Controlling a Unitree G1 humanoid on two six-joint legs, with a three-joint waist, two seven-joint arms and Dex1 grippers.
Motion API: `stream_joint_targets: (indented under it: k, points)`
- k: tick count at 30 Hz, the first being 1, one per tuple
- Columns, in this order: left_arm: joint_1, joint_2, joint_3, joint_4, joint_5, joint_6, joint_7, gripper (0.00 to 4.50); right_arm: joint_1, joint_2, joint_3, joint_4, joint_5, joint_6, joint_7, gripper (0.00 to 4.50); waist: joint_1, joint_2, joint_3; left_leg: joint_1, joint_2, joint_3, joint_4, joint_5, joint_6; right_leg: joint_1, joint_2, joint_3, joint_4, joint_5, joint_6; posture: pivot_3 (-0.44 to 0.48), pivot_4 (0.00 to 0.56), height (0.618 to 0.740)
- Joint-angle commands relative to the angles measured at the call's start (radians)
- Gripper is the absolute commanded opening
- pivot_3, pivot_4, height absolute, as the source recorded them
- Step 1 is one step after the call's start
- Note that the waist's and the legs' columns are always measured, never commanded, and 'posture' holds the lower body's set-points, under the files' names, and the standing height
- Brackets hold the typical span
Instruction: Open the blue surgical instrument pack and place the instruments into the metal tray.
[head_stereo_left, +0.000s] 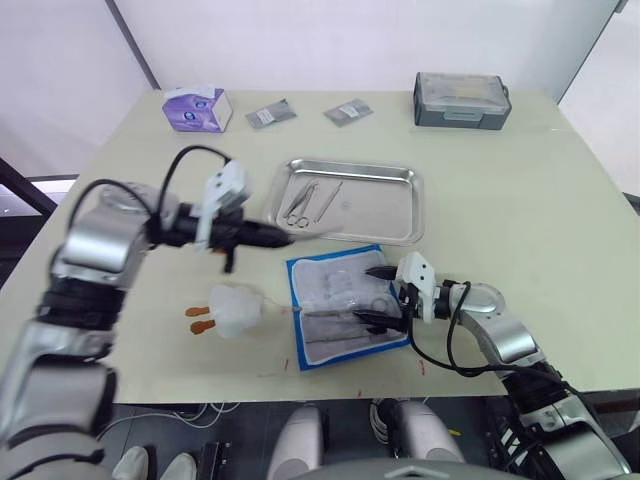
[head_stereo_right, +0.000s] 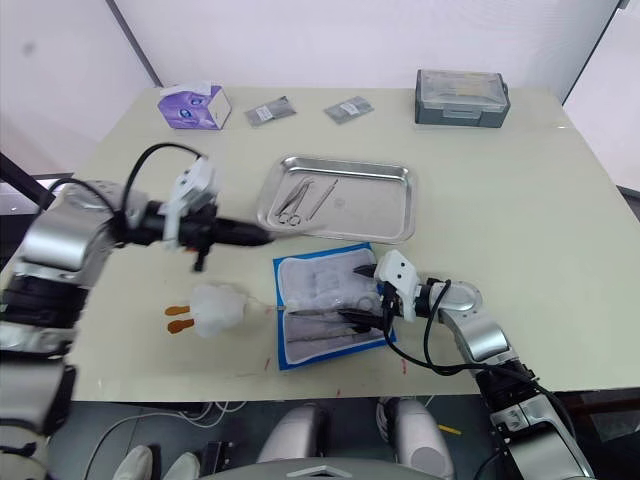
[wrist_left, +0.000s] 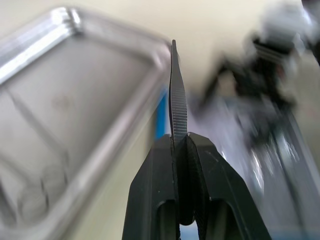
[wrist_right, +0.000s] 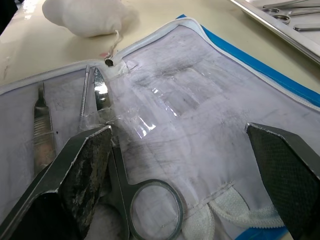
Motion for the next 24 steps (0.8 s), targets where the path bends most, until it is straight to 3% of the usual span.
stream_joint_targets:
  k: [1, 8, 12, 18, 24]
  points:
    - [-0.039, -0.066, 0.041, -0.006, 0.044, 0.049, 0.179, 0.06, 0.046, -0.021, 0.039, 0.076, -0.031, 0.048, 0.009, 4.50, 0.000, 0.000, 0.000, 0.000, 0.000, 0.000, 0.000, 0.000, 0.000, 0.000, 0.000, 0.000, 0.000, 0.000, 0.000, 0.000, 0.150, 0.738]
    - [-0.053, -0.303, 0.027, -0.028, 0.116, 0.165, 0.493, 0.06, 0.043, -0.025, 0.033, 0.060, -0.022, 0.064, 0.010, 4.50, 0.010, 0.000, 0.000, 0.000, -0.002, -0.001, 0.000, 0.000, 0.000, 0.000, -0.002, 0.000, 0.000, 0.000, 0.000, 0.000, 0.150, 0.738]
    - [-0.096, -0.407, 0.050, 0.065, 0.174, 0.206, 0.676, 0.06, 0.049, -0.026, 0.031, 0.053, -0.022, 0.071, 0.006, 4.50, 0.010, 0.000, 0.000, 0.000, -0.003, -0.001, 0.000, 0.000, 0.000, 0.000, -0.002, 0.000, 0.001, 0.000, 0.000, 0.000, 0.150, 0.738]
    - [-0.149, -0.485, 0.058, 0.247, 0.229, 0.186, 0.794, 0.06, 0.055, -0.022, 0.033, 0.054, -0.024, 0.069, 0.001, 4.50, 0.010, 0.000, 0.000, 0.000, -0.006, -0.002, 0.000, 0.000, 0.000, 0.000, -0.005, 0.000, 0.001, 0.000, 0.000, 0.000, 0.150, 0.738]
    - [-0.195, -0.520, 0.046, 0.360, 0.272, 0.146, 0.816, 0.06, 0.046, -0.016, 0.032, 0.064, -0.026, 0.064, -0.002, 4.50, 0.010, -0.001, 0.001, -0.001, -0.007, -0.002, 0.000, 0.000, -0.001, 0.000, -0.006, 0.000, 0.001, 0.000, 0.000, 0.000, 0.150, 0.738]
